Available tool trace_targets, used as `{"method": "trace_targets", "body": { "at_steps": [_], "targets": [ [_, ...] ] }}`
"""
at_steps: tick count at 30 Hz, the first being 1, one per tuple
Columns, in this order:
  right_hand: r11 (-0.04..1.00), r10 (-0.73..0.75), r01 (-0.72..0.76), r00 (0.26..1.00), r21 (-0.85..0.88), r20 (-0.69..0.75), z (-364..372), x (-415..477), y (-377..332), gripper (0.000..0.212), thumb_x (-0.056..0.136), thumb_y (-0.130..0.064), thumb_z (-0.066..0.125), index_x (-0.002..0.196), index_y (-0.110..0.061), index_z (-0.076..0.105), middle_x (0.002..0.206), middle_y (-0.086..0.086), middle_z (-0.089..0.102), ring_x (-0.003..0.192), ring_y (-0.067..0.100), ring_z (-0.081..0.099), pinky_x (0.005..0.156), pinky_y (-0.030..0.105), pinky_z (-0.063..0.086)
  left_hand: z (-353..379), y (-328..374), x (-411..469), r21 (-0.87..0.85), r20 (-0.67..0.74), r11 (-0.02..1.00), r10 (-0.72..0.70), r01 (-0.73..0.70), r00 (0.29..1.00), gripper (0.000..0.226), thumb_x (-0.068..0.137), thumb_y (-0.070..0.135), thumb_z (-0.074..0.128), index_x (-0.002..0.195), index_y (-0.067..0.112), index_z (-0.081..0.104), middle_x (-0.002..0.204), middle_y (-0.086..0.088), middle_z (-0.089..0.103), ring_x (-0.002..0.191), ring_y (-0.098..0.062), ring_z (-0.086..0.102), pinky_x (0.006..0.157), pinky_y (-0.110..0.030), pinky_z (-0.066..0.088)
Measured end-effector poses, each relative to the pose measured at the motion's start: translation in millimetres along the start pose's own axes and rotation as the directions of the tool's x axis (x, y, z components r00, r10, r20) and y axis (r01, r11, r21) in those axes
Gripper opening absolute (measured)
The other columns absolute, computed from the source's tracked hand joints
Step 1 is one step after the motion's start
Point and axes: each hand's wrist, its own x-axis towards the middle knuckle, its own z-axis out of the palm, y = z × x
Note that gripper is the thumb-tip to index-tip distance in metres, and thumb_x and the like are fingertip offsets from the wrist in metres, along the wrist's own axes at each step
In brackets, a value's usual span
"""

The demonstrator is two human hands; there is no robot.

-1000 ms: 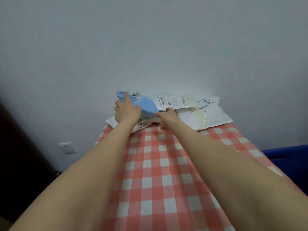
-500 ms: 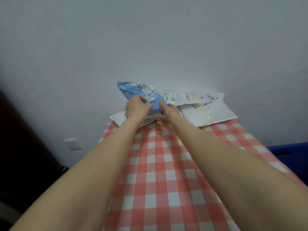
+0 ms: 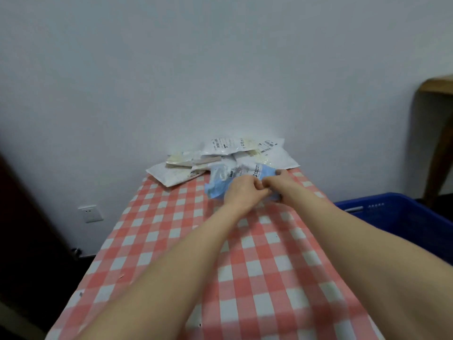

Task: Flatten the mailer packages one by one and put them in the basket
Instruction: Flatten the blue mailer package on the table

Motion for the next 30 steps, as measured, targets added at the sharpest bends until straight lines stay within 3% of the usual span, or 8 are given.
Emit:
{"method": "trace_targets", "body": {
  "at_steps": [3,6,9,13,16,19,25,30],
  "targets": [
    [0.970,-0.064,0.051,0.997,-0.237,-0.047,-19,-11,6,0.071,0.080,-0.006,0.064,0.145,-0.013,0.034,0.128,0.015,0.054,0.101,0.029,0.060,0.066,0.031,0.049,-11,-10,-1,0.165,-0.124,0.981,0.122,-0.101,0.985,0.014,0.083,0.021,0.061,0.096,0.020,0.065,0.099,0.000,0.067,0.101,-0.021,0.058,0.082,-0.034,0.046],
    [0.881,-0.169,0.111,0.982,-0.459,-0.087,-28,-10,6,0.074,0.079,-0.025,0.071,0.144,-0.014,0.037,0.141,0.014,0.042,0.124,0.029,0.048,0.092,0.034,0.043,-24,-27,5,0.263,-0.199,0.953,0.206,-0.150,0.958,0.032,0.082,0.021,0.062,0.113,0.018,0.057,0.114,-0.002,0.058,0.111,-0.021,0.050,0.091,-0.035,0.043],
    [0.821,-0.299,0.187,0.946,-0.540,-0.126,-32,-11,2,0.072,0.078,-0.047,0.069,0.139,-0.023,0.040,0.141,0.012,0.035,0.125,0.030,0.045,0.101,0.039,0.040,-32,-40,12,0.269,-0.191,0.961,0.119,-0.065,0.974,0.055,0.079,0.035,0.068,0.128,0.020,0.047,0.128,-0.003,0.047,0.120,-0.021,0.043,0.099,-0.035,0.040],
    [0.588,-0.573,0.386,0.819,-0.711,-0.029,-30,-16,-4,0.054,0.076,-0.046,0.070,0.122,-0.026,0.050,0.130,0.004,0.039,0.118,0.023,0.045,0.094,0.036,0.043,-33,-45,14,0.406,-0.154,0.900,0.236,-0.156,0.960,0.065,0.075,0.042,0.069,0.131,0.023,0.044,0.130,-0.003,0.043,0.120,-0.022,0.043,0.094,-0.034,0.039],
    [0.329,-0.555,0.448,0.804,-0.832,0.213,-23,-16,2,0.049,0.077,-0.046,0.070,0.118,-0.024,0.052,0.122,0.002,0.042,0.114,0.022,0.043,0.086,0.032,0.041,-20,-34,6,0.618,-0.021,0.724,0.404,-0.306,0.914,0.052,0.078,0.049,0.064,0.120,0.020,0.052,0.121,-0.003,0.044,0.112,-0.022,0.044,0.089,-0.033,0.037],
    [0.152,-0.546,0.422,0.790,-0.894,0.280,-16,-13,11,0.052,0.080,-0.045,0.068,0.123,-0.021,0.049,0.123,0.006,0.041,0.112,0.025,0.042,0.088,0.036,0.044,-9,-30,5,0.733,0.015,0.640,0.324,-0.231,0.946,0.052,0.082,0.046,0.062,0.122,0.015,0.049,0.126,-0.007,0.040,0.117,-0.026,0.039,0.090,-0.037,0.036],
    [-0.065,-0.628,0.375,0.704,-0.925,0.330,-4,-9,10,0.043,0.085,-0.036,0.061,0.123,-0.021,0.050,0.122,0.006,0.042,0.113,0.026,0.040,0.089,0.034,0.035,-14,-54,8,0.756,-0.030,0.649,0.160,-0.083,0.987,0.058,0.078,0.034,0.068,0.129,0.022,0.042,0.138,-0.009,0.033,0.126,-0.029,0.034,0.094,-0.040,0.036],
    [-0.125,-0.581,0.409,0.708,-0.904,0.401,19,-8,2,0.041,0.088,-0.035,0.059,0.126,-0.020,0.050,0.127,0.002,0.047,0.119,0.024,0.042,0.093,0.034,0.035,-16,-62,16,0.724,-0.039,0.684,0.176,-0.093,0.984,0.060,0.078,0.042,0.067,0.128,0.019,0.042,0.133,-0.006,0.039,0.120,-0.025,0.041,0.090,-0.035,0.039]
  ]
}}
